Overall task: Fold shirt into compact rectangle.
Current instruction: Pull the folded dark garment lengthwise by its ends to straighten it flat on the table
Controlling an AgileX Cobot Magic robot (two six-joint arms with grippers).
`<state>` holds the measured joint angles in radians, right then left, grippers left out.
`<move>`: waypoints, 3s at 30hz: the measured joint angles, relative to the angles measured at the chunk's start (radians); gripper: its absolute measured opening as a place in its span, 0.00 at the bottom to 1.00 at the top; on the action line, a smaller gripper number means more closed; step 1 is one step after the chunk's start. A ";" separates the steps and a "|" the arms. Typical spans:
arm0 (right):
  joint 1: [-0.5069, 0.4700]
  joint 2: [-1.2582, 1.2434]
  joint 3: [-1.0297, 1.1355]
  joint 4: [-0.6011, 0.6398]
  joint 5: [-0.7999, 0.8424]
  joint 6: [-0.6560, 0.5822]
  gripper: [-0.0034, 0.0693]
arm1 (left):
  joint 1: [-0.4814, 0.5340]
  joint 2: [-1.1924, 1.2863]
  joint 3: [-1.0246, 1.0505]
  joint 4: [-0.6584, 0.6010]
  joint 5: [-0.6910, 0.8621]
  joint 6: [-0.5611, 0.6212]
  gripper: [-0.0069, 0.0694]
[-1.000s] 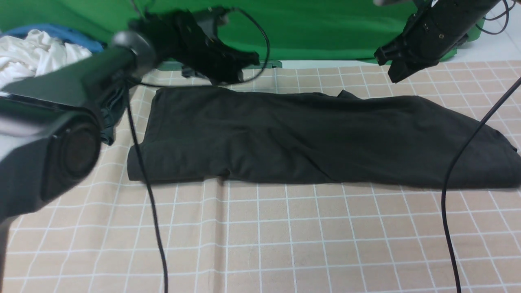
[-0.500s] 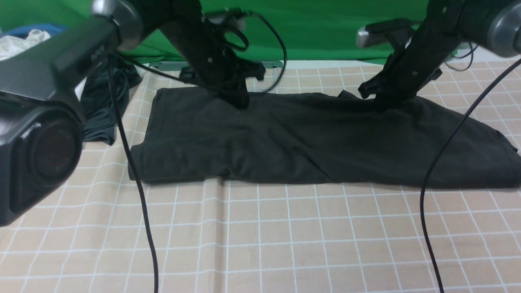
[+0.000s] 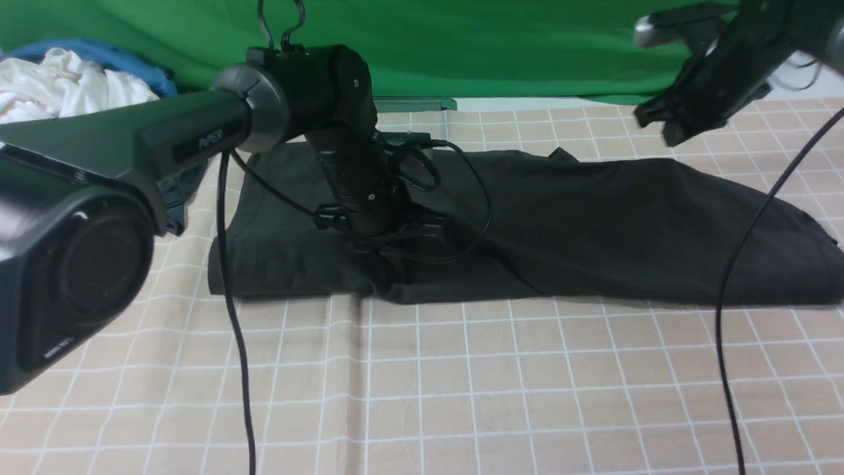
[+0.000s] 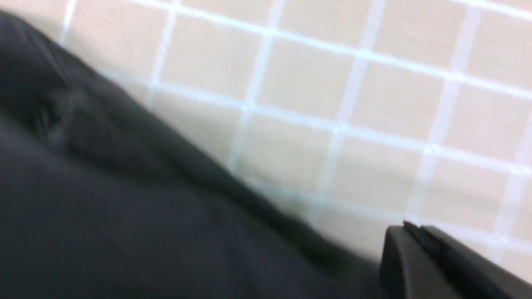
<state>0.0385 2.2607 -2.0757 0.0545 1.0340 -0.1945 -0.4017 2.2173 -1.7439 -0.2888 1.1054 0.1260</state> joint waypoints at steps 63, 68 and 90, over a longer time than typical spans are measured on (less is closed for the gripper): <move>-0.189 -0.102 0.125 -0.067 -0.053 0.125 0.78 | 0.002 -0.114 0.071 0.101 -0.044 -0.078 0.12; -0.055 -0.086 0.052 0.017 -0.100 -0.070 0.79 | 0.002 -0.176 0.071 0.100 -0.041 -0.094 0.12; 0.118 0.110 0.047 -0.032 -0.189 -0.301 0.42 | 0.002 -0.228 0.071 0.093 -0.015 -0.095 0.12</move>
<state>0.1568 2.3703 -2.0284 0.0223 0.8450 -0.4953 -0.3998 1.9896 -1.6725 -0.1960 1.0900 0.0315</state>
